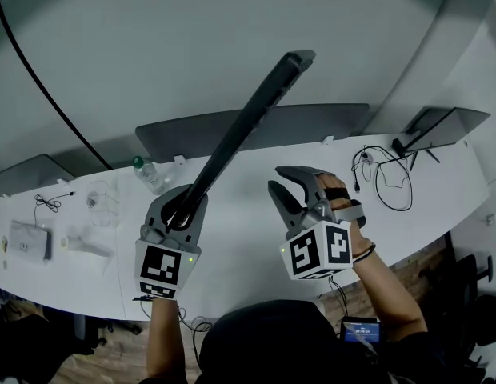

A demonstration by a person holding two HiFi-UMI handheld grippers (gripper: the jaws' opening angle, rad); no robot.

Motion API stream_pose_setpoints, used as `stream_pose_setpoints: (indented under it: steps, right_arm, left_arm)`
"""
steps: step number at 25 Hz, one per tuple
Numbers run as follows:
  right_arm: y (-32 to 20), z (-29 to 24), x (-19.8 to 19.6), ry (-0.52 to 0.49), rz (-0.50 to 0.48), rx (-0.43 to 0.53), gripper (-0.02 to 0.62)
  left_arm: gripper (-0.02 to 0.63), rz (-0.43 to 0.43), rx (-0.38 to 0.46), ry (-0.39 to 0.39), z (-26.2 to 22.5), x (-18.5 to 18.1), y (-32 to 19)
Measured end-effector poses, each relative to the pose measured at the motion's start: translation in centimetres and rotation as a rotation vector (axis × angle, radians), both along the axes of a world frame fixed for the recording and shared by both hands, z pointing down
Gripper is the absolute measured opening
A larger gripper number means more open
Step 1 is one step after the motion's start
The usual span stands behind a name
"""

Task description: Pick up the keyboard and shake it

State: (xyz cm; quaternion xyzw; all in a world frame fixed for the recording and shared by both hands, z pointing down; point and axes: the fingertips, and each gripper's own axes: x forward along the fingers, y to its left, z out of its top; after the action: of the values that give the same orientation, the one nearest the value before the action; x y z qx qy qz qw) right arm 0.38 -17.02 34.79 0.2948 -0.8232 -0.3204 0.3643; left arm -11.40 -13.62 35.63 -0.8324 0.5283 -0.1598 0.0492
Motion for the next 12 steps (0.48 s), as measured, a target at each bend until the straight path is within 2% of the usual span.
stream_pose_setpoints:
  steps: [5,8,12]
  right_arm:
    - [0.0,-0.6,-0.3,-0.121,-0.013,-0.11,0.121]
    - [-0.1,-0.8,-0.6,-0.176,-0.014,-0.165,0.121]
    - [-0.2,-0.9,-1.1,-0.194,-0.017,-0.183,0.121]
  left_arm:
    - [0.092,0.095,-0.021,0.207,-0.8,1.5,0.4]
    - [0.091,0.119,-0.028,0.262,-1.4,1.6,0.4]
    - [0.091,0.155,-0.043,0.308,-1.7,1.4,0.7]
